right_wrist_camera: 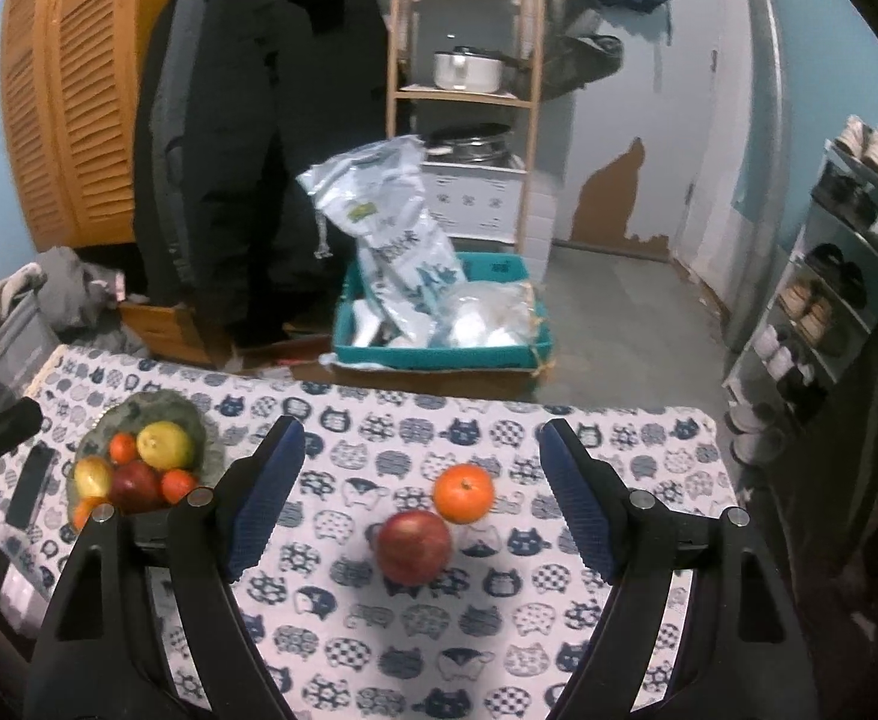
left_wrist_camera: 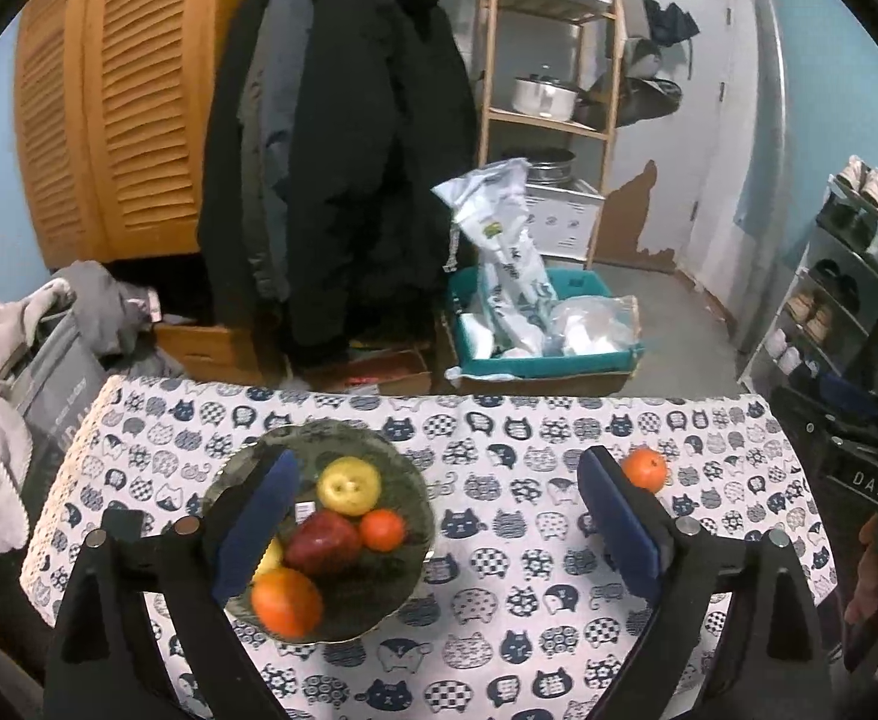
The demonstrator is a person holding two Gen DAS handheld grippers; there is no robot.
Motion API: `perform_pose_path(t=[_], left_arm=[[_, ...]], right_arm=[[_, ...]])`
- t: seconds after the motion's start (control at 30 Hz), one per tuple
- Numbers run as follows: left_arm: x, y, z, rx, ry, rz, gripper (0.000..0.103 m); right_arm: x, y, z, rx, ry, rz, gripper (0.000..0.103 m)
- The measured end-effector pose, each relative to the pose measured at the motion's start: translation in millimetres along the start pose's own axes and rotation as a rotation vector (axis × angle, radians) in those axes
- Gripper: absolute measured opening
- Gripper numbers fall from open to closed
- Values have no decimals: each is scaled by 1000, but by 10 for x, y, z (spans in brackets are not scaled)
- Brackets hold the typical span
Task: Organize fruits
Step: 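Move the left tool toward the red apple while the right tool approaches the tangerine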
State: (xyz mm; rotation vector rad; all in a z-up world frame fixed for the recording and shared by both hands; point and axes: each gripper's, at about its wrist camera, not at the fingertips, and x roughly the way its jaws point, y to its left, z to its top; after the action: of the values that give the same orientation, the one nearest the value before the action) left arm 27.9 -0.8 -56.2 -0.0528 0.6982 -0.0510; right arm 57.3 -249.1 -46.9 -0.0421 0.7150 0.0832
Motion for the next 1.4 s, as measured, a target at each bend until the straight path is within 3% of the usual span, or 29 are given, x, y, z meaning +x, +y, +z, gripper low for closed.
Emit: perform_pose_path(t=[0.43, 0.83, 1.17, 1.4], left_arm=[[145, -602, 8, 86, 30, -58, 98], [444, -1009, -109, 176, 85, -67, 99], [795, -1142, -198, 185, 154, -76, 99], [1215, -1310, -333, 180, 249, -104, 99]], right_arm=[[-82, -565, -192, 53, 11, -102, 80], [8, -878, -309, 96, 49, -135, 80], [297, -1038, -455, 117, 124, -149, 80], [719, -1123, -646, 132, 239, -135, 80]])
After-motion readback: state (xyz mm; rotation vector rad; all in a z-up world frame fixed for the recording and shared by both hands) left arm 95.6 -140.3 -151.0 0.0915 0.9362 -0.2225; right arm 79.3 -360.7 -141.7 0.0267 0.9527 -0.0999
